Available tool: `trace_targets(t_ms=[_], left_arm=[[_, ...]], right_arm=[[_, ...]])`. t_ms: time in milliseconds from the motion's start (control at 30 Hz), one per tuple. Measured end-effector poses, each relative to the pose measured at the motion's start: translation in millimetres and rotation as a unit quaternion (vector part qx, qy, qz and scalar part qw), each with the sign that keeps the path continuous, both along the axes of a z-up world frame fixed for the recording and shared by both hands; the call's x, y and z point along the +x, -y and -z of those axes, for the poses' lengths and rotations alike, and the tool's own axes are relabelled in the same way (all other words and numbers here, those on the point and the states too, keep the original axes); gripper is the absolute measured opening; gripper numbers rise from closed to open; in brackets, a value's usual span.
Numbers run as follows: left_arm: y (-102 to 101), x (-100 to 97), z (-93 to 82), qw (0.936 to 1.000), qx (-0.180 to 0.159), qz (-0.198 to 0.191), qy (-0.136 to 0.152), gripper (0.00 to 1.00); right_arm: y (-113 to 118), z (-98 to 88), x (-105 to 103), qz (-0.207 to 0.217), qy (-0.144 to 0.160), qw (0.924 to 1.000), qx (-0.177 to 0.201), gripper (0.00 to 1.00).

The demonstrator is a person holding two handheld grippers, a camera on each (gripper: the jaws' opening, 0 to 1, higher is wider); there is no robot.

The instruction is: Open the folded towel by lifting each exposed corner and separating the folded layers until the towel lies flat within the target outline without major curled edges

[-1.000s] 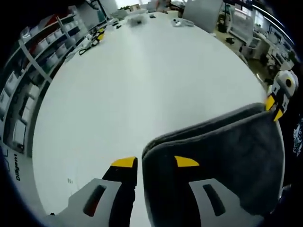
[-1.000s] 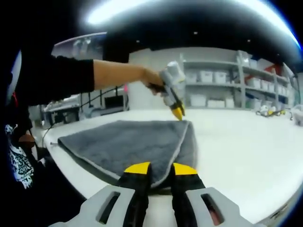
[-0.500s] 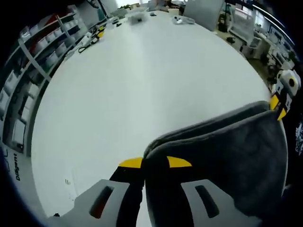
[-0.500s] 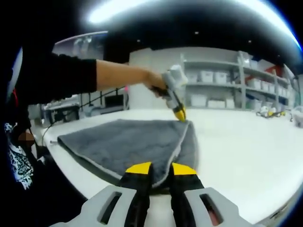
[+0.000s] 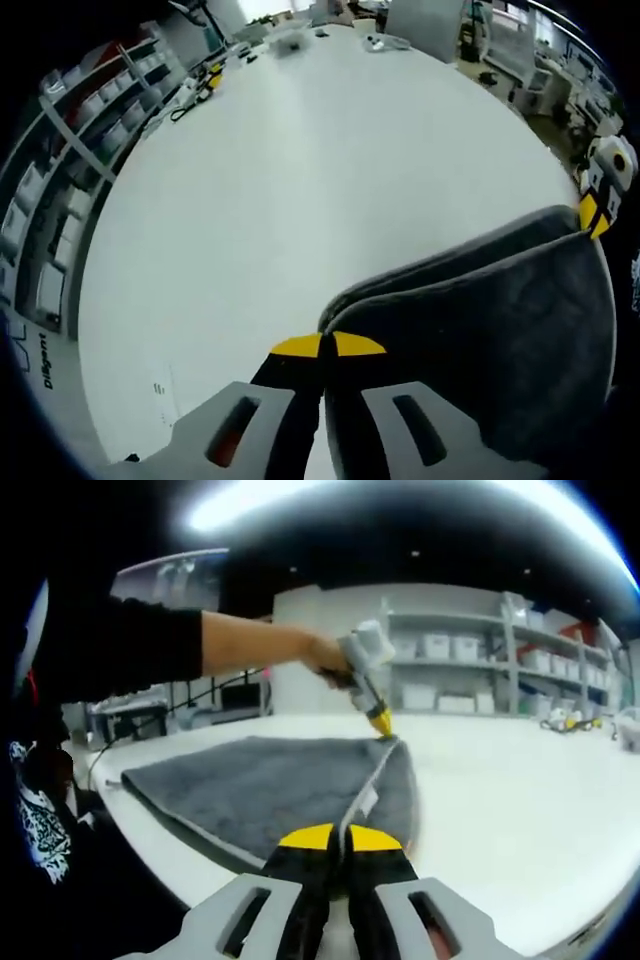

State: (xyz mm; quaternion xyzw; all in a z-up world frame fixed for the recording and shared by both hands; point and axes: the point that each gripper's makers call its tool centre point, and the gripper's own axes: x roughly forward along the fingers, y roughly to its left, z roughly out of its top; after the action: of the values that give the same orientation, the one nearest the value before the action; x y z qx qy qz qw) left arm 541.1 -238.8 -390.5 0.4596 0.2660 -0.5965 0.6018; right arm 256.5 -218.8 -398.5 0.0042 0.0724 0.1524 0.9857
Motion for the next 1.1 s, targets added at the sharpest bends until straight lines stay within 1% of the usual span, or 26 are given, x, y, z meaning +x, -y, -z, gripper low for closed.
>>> trace_targets(t_ms=[133,200,333,400,433,500,533,600,700,733,867,933,1100], left_arm=[[-0.5,-4.9,-2.7,0.9999,-0.009,0.002,-0.009,0.01],[-3.0,-4.6,-6.0,0.9999,-0.016,0.002,-0.004,0.01],[-8.5,-1.5,-13.7,0.9995,-0.03,-0.004,0.003,0.01],[-11.2,1.2,-17.9,0.9992,-0.038,-0.008,0.01,0.01],[-11.7,4.7,-24.3,0.9989,-0.043,-0.009,0.014,0.01],[-9.0,5.4,-29.4,0.998,-0.058,0.001,0.026,0.01],[-9.0,4.2,-33.2,0.9975,-0.066,0.002,0.025,0.01],[-10.6,4.9,-35.8,0.9973,-0.068,0.001,0.028,0.01],[-16.6,8.2,-34.6,0.9968,-0.065,0.007,0.046,0.01],[-18.5,9.5,-35.9,0.9966,-0.066,0.007,0.049,0.0],[-18.0,10.5,-43.4,0.9943,-0.094,0.012,0.05,0.0],[-21.3,9.9,-42.6,0.9942,-0.089,0.018,0.057,0.0],[-29.4,9.0,-56.6,0.992,-0.102,0.018,0.072,0.0]], right_arm=[[-1.8,-5.6,-2.1,-0.003,0.01,0.9999,-0.001,0.0],[-5.4,-12.6,-2.6,-0.009,0.023,0.9997,0.005,0.0],[-9.6,-20.2,-0.5,-0.016,0.031,0.9994,0.007,0.0],[-11.1,-23.8,1.0,-0.017,0.033,0.9993,0.006,0.0],[-12.2,-25.2,1.9,-0.018,0.034,0.9992,0.005,0.0],[-15.1,-29.2,4.0,-0.023,0.034,0.9991,0.006,0.0],[-16.1,-30.3,4.4,-0.024,0.034,0.9991,0.007,0.0],[-18.1,-31.8,6.7,-0.023,0.03,0.9993,0.004,0.0],[-20.0,-32.9,9.4,-0.024,0.025,0.9994,-0.001,0.0],[-21.0,-34.6,10.1,-0.025,0.023,0.9994,0.003,0.0],[-27.0,-47.1,11.5,-0.032,0.034,0.9989,-0.004,0.0],[-29.5,-51.7,12.4,-0.035,0.038,0.9986,-0.007,0.0],[-43.3,-63.1,17.0,-0.053,0.05,0.9971,-0.02,0.0]])
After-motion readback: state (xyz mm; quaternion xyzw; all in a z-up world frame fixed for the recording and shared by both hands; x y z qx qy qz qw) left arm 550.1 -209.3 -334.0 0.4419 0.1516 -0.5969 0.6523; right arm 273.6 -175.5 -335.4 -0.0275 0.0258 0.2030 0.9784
